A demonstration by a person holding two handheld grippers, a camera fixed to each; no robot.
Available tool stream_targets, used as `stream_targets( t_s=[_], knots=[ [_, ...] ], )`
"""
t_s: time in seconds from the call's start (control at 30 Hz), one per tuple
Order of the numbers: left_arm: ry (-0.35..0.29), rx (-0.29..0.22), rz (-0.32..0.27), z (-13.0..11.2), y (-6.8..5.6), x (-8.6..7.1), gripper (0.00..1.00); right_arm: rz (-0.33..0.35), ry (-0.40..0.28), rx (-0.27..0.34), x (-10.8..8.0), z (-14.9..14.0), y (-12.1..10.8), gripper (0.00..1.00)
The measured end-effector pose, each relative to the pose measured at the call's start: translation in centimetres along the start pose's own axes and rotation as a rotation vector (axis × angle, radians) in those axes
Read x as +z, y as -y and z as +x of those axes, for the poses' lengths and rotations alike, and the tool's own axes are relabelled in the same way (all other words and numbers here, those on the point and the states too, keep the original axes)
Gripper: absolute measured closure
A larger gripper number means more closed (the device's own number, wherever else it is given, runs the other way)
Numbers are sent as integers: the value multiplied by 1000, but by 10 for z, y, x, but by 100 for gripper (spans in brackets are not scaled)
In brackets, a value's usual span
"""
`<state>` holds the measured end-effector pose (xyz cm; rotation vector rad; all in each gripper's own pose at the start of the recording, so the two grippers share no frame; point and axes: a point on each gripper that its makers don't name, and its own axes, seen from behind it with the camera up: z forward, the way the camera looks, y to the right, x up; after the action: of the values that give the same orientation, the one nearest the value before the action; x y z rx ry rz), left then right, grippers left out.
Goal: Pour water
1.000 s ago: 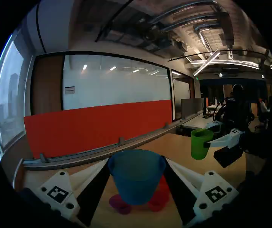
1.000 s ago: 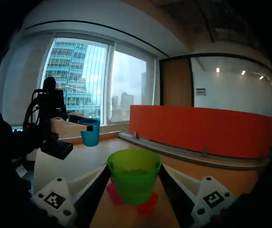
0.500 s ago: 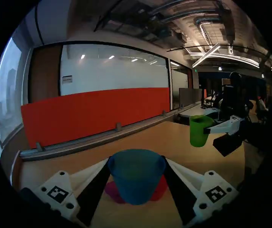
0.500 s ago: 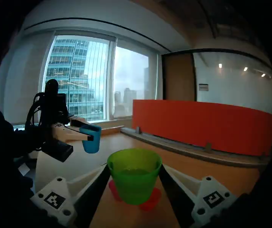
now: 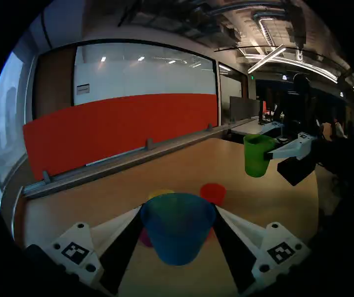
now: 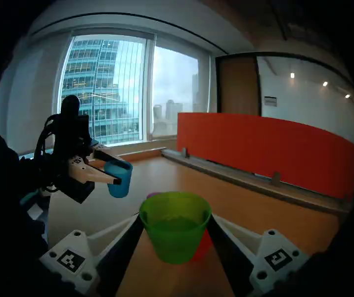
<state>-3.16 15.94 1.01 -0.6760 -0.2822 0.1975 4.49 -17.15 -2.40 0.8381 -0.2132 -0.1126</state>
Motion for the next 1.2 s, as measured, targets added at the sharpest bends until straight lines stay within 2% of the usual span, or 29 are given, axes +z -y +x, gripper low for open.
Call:
stream_targets(
  t_s=[0.4, 0.7, 1.2],
  knots=[
    [103, 6, -35, -34, -7, 6, 10, 34, 109, -19, 1, -36, 3, 10],
    [186, 29, -57, -59, -13, 10, 10, 49, 173, -15, 5, -57, 1, 10],
    [330, 67, -92, -101, -10, 21, 9, 81, 292, -25, 14, -99, 5, 9]
  ],
)
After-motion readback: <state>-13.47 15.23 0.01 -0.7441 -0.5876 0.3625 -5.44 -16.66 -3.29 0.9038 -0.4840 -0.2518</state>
